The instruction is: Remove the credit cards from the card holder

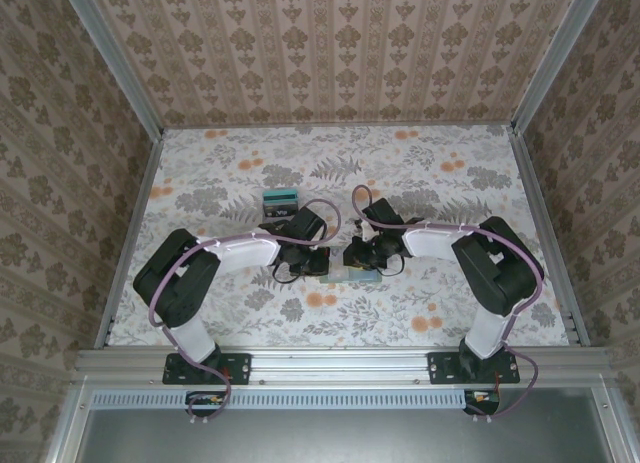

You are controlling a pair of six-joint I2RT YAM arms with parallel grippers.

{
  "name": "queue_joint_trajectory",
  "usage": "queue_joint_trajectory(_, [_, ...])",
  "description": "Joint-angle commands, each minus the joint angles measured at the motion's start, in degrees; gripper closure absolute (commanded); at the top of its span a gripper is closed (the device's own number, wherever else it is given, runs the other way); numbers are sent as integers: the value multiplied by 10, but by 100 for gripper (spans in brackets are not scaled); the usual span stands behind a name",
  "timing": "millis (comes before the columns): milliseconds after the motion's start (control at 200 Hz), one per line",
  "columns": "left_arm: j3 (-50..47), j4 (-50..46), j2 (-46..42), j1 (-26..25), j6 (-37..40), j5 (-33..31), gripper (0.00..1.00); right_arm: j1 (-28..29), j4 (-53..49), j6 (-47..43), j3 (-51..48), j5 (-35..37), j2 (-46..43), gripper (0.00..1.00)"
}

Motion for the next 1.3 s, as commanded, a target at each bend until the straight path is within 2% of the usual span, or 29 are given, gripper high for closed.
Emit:
queue_joint_trajectory(0, [-6, -18, 10, -5, -3, 0, 100, 6, 16, 15, -5, -24, 10, 86])
queue_joint_trajectory(25, [-5, -18, 10, -5, -3, 0, 100, 6, 16, 16, -7, -23, 8, 91])
queue_joint_trajectory(50, [-6, -17, 9, -5, -3, 0, 100, 6, 16, 15, -8, -22, 6, 100])
queue_joint_trajectory(215, [-9, -26, 2, -4, -3, -11, 100, -1, -23, 2, -13, 16, -20, 100])
queue_joint_trajectory(380, [-15, -35, -3, -1, -6, -22, 100, -27, -31, -1, -43, 24, -42, 100])
queue_joint_trajectory(600, [-19, -34, -2, 1, -10, -21, 100, -54, -41, -10, -71, 23, -73, 100])
queue_joint_trajectory(865, [-13, -32, 3, -1, -11, -18, 100, -47, 1, 6, -77, -2, -69, 100])
queue_joint_trajectory(935, [-13, -31, 2, -2, -12, -18, 100, -43, 8, 9, -73, -2, -63, 85])
queue_joint_trajectory(1015, [-14, -31, 2, -2, -13, -17, 100, -41, 20, 15, -68, -6, -52, 74])
queue_joint_trajectory(1295, [-14, -31, 1, -3, -14, -15, 100, -32, 44, 28, -54, -13, -21, 73])
